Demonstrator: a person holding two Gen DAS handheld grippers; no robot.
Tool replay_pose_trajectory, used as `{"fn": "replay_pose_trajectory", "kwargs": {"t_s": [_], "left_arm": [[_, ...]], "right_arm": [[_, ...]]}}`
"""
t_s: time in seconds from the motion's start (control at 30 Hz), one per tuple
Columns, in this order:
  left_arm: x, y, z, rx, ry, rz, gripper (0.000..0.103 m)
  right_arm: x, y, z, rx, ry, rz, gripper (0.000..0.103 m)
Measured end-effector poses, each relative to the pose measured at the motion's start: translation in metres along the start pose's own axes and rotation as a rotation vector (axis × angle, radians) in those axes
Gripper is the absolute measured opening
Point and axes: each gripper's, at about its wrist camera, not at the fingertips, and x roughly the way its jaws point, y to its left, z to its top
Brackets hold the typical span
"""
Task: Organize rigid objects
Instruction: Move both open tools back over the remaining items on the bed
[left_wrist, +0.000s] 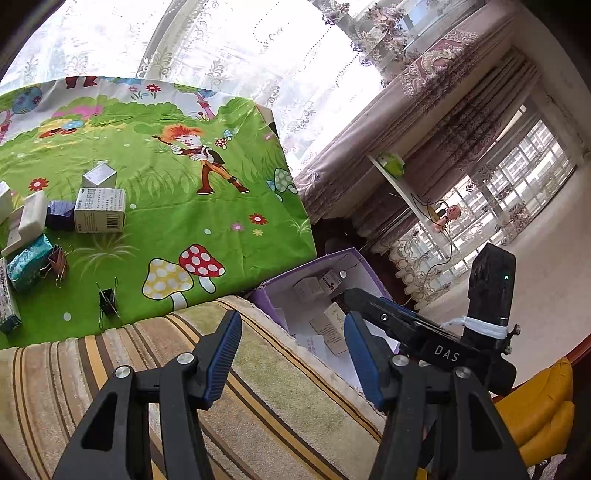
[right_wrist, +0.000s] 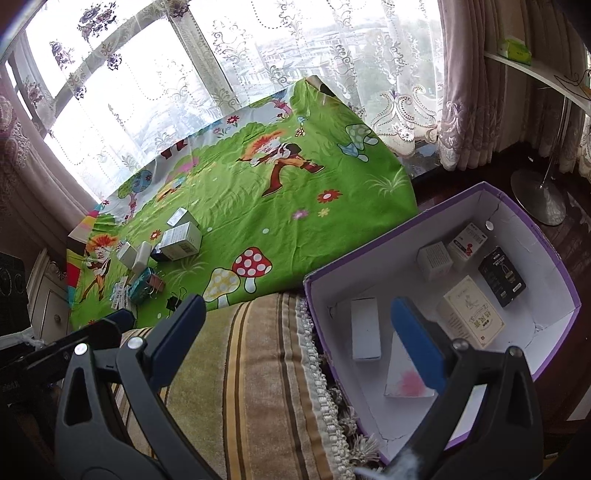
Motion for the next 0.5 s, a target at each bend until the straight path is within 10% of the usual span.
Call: {"fn": "replay_pose_trajectory", "kwargs": {"t_s": [0.5], "left_arm": [[-0.061,0.122,0.032,-0.182,-0.060,0.315,0.059]], "right_arm": [[0.031,0.096,0.020,-0.216,0.086,0.088,0.101]]}}
